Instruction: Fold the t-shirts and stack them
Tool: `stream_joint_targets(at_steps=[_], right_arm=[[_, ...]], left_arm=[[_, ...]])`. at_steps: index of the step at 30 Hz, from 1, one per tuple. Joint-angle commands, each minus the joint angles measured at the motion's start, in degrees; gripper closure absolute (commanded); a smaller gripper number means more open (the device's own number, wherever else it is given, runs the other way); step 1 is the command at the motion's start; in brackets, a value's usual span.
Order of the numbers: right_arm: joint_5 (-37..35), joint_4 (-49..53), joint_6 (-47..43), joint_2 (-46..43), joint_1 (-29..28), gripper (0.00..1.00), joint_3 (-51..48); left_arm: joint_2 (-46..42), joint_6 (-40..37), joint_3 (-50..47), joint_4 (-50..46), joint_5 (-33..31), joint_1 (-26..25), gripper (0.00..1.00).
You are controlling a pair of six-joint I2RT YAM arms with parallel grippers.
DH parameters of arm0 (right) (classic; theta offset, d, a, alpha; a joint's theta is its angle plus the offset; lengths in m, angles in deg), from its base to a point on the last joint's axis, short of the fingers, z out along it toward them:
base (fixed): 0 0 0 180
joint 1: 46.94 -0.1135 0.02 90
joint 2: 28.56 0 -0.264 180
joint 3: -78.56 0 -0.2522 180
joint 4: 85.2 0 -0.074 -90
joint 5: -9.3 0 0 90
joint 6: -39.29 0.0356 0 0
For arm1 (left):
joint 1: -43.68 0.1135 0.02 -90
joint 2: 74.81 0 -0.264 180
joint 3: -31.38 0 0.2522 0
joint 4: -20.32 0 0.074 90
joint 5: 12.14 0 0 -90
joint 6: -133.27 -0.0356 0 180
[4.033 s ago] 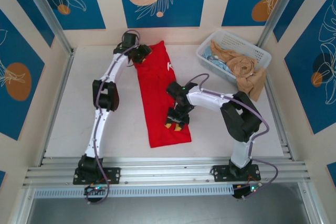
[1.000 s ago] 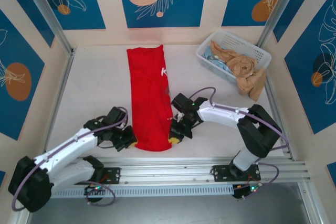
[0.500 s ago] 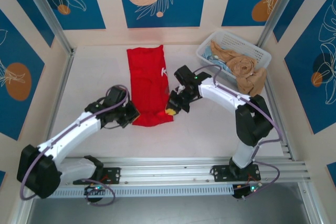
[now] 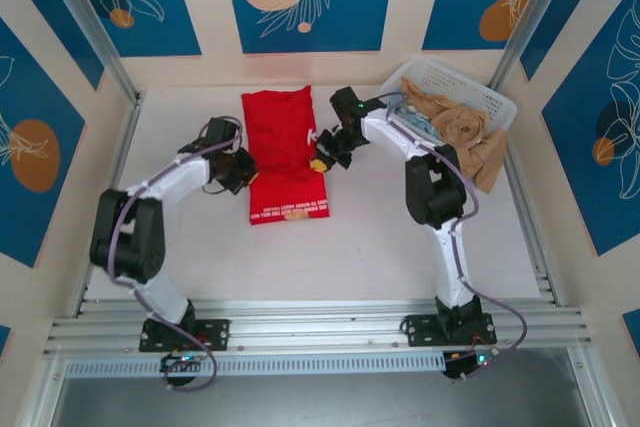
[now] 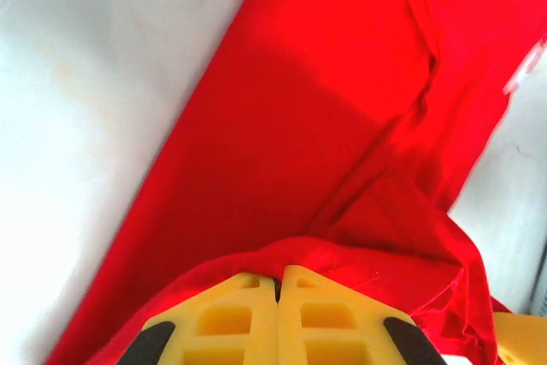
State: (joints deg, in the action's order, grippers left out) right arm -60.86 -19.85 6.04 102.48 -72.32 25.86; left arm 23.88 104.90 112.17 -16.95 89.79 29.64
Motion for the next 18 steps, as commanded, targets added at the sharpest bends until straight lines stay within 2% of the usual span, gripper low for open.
stream_joint_targets(at_steps=[1, 5, 9, 10, 12, 14, 16, 18], right_arm=[[0.7, 3.1, -0.5, 5.7, 1.3, 1.00, 8.4], [1.7, 6.2, -0.9, 12.2, 2.4, 1.00, 19.2], [2.2, 3.7, 0.5, 14.1, 3.6, 1.00, 20.4], [3.2, 2.4, 0.4, 14.4, 3.9, 0.94, 20.3], [4.5, 0.3, -1.0, 14.8, 4.3, 0.73, 20.5], [3.6, -0.1, -3.8, 13.3, 4.4, 0.58, 20.4], [2.5, -0.6, -5.7, 10.3, 4.9, 0.50, 18.5], [1.5, -2.1, -7.4, 5.7, 5.6, 0.47, 13.4]], left_arm=[[4.4, -3.2, 5.5, 1.5, 2.0, 2.1, 1.00], [8.4, -4.8, 11.8, -1.4, 1.4, 2.9, 1.00], [12.1, -5.2, 14.4, -2.0, 1.7, 3.5, 1.00], [13.2, -5.6, 14.8, -1.4, 2.4, 3.7, 0.96], [14.6, -6.8, 15.8, -1.4, 2.4, 4.0, 0.72], [13.5, -7.4, 15.1, -1.2, 1.1, 4.0, 0.50], [10.9, -7.7, 13.7, -1.6, 0.0, 4.0, 0.41], [6.6, -7.7, 10.3, -2.4, -1.9, 3.8, 0.40]])
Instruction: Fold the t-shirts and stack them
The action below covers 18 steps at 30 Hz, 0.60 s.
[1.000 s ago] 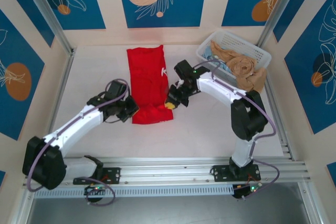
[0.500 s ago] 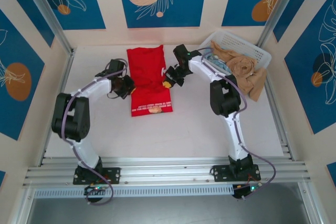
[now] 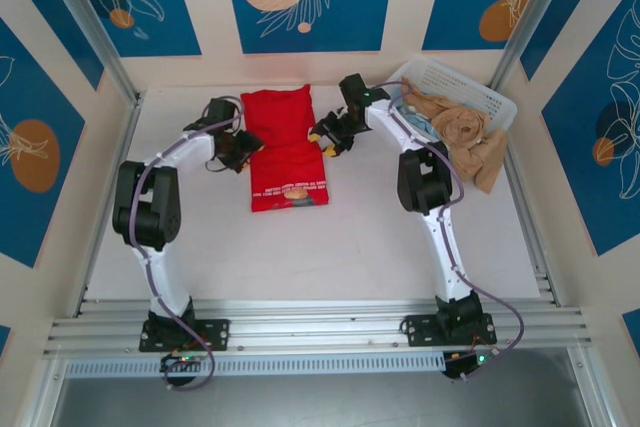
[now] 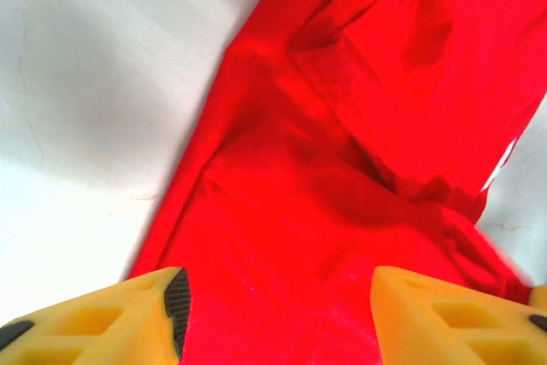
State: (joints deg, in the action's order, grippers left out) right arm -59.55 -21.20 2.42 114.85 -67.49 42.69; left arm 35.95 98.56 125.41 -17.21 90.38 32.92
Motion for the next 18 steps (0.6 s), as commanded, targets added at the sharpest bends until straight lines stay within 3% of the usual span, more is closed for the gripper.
stream_joint_targets(at_steps=[1, 3, 6, 11, 18], right_arm=[[-0.5, -1.3, -4.4, -8.9, 0.9, 0.46, -6.2], [-1.1, -2.3, -5.2, -14.0, 1.4, 0.46, -13.9], [-1.1, -4.6, -5.7, -21.3, 1.0, 0.46, -26.9], [1.0, -11.4, -3.6, -29.5, -1.6, 0.46, -44.5], [4.0, -17.3, 0.3, -27.8, -4.4, 0.46, -51.3]], left_arm=[[-8.1, -0.9, -5.1, -2.8, -3.7, 0.4, 0.41], [-14.1, 1.3, -12.1, -2.4, -4.8, -0.1, 0.41], [-20.1, 5.2, -22.6, 1.1, -1.1, -1.2, 0.42], [-22.4, 8.1, -31.2, 6.1, 2.9, -4.1, 0.40], [-18.1, 9.3, -32.8, 11.5, 3.4, -5.5, 0.40]])
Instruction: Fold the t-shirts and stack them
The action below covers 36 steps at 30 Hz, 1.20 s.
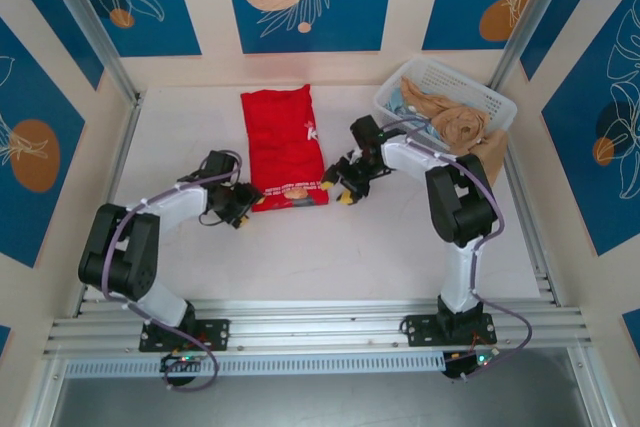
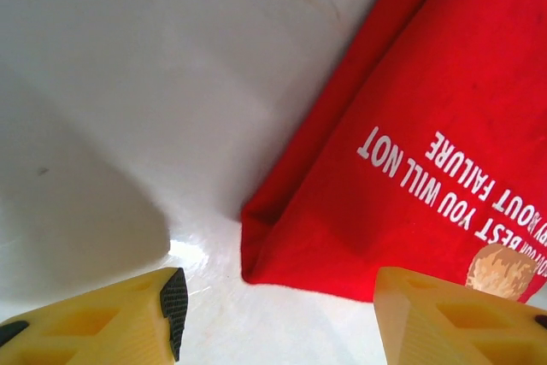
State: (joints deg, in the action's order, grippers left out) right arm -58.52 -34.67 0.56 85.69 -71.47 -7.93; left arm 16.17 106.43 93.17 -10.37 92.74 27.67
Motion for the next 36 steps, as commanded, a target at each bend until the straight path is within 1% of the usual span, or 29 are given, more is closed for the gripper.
stream_joint_targets(at_steps=[1, 4, 6, 7, 9, 11, 12, 15, 17, 19, 23, 26, 28, 29, 30, 31, 32, 33, 34, 36], right_arm=[[3.3, -4.2, 2.3, 2.1, -0.7, 0.46, -0.6], [3.1, -4.2, 2.6, 4.5, -1.5, 0.47, 0.9], [2.8, -3.9, 3.0, 5.6, -1.7, 0.48, 1.5], [2.7, -4.1, 3.2, 5.8, -1.8, 0.48, 1.4], [2.5, -4.3, 3.5, 6.5, -2.0, 0.48, 1.9], [2.4, -3.9, 3.5, 7.4, -2.2, 0.49, 2.9], [2.4, -3.8, 3.4, 7.9, -2.3, 0.49, 3.3], [2.2, -3.8, 3.5, 9.1, -2.5, 0.52, 4.4], [2.4, -4.1, 3.9, 9.5, -2.6, 0.56, 4.9], [2.5, -4.5, 4.4, 9.5, -2.9, 0.61, 5.0], [0.9, -3.9, 4.4, 8.6, -3.5, 0.85, 5.1], [-0.4, -2.6, 3.3, 7.5, -3.9, 0.96, 5.7], [-0.8, -1.4, 2.8, 6.5, -4.2, 1.00, 5.8], [-1.0, -0.9, 2.7, 6.0, -4.4, 1.00, 5.7], [-1.2, -0.1, 2.6, 5.4, -4.7, 1.00, 5.5], [-1.2, 0.7, 2.4, 4.8, -4.9, 1.00, 5.2], [-1.2, 1.8, 2.3, 4.3, -5.2, 1.00, 4.9], [-0.9, 2.5, 2.3, 3.5, -5.5, 1.00, 4.2], [-0.7, 2.6, 2.3, 2.8, -5.6, 1.00, 3.3], [0.1, 2.3, 2.7, 0.9, -6.2, 1.00, 0.8]], left_arm=[[2.3, 1.6, -0.7, 5.4, 1.0, -0.2, 0.40], [4.0, 1.7, -1.2, 7.4, 0.5, -0.5, 0.42], [5.5, 1.6, -0.9, 7.3, 0.6, -0.5, 0.48], [5.9, 1.7, -1.1, 7.3, 0.2, -0.5, 0.52], [6.4, 1.6, -1.7, 7.7, -0.6, -0.5, 0.71], [6.6, 1.6, -2.2, 8.0, -1.1, -0.5, 0.84], [6.5, 1.6, -2.4, 7.9, -1.2, -0.5, 0.90], [5.7, 2.0, -3.6, 7.8, -1.6, -0.6, 1.00], [4.4, 2.6, -4.9, 7.9, -1.9, -0.6, 1.00], [3.1, 3.1, -6.2, 8.2, -2.1, -0.6, 1.00], [0.5, 4.5, -7.8, 8.3, -2.0, -0.6, 1.00], [-2.9, 5.1, -8.3, 7.0, -2.6, -0.8, 1.00], [-5.6, 5.4, -8.5, 5.7, -2.6, -1.0, 1.00], [-7.2, 5.7, -8.8, 5.4, -2.4, -1.3, 0.99], [-8.7, 6.1, -9.1, 4.5, -2.5, -1.4, 0.89], [-10.1, 6.6, -9.4, 3.7, -2.4, -1.6, 0.77], [-11.7, 7.0, -9.8, 2.3, -2.5, -1.7, 0.62], [-13.4, 7.5, -10.3, 0.6, -2.8, -2.0, 0.51], [-14.8, 8.1, -10.7, -0.6, -3.2, -2.3, 0.46], [-17.3, 9.6, -12.9, -0.8, -3.1, -2.7, 0.40]])
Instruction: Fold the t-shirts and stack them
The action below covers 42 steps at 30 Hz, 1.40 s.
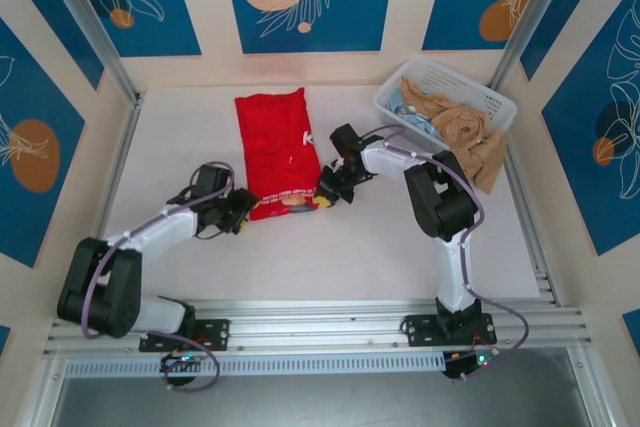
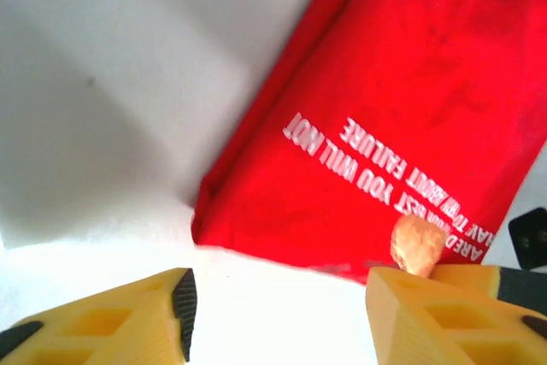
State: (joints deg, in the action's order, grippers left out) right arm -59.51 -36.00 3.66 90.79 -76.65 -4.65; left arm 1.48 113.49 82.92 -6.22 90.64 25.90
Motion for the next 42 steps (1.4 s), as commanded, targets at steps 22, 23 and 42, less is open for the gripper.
stream_joint_targets(at_steps=[22, 23, 42], right_arm=[[2.6, 1.7, 0.4, -10.2, -2.4, 1.00, -10.9], [2.7, 1.6, 0.3, -10.6, -2.4, 1.00, -11.2], [3.7, 14.3, -7.1, -23.4, -6.6, 1.00, -16.9]], left_arm=[[9.2, 7.4, -1.4, 6.7, -1.4, -8.0, 0.85], [8.9, 7.5, -1.1, 6.5, -1.9, -8.6, 0.90], [-23.8, 7.1, -9.6, -19.5, -0.7, -11.8, 1.00]])
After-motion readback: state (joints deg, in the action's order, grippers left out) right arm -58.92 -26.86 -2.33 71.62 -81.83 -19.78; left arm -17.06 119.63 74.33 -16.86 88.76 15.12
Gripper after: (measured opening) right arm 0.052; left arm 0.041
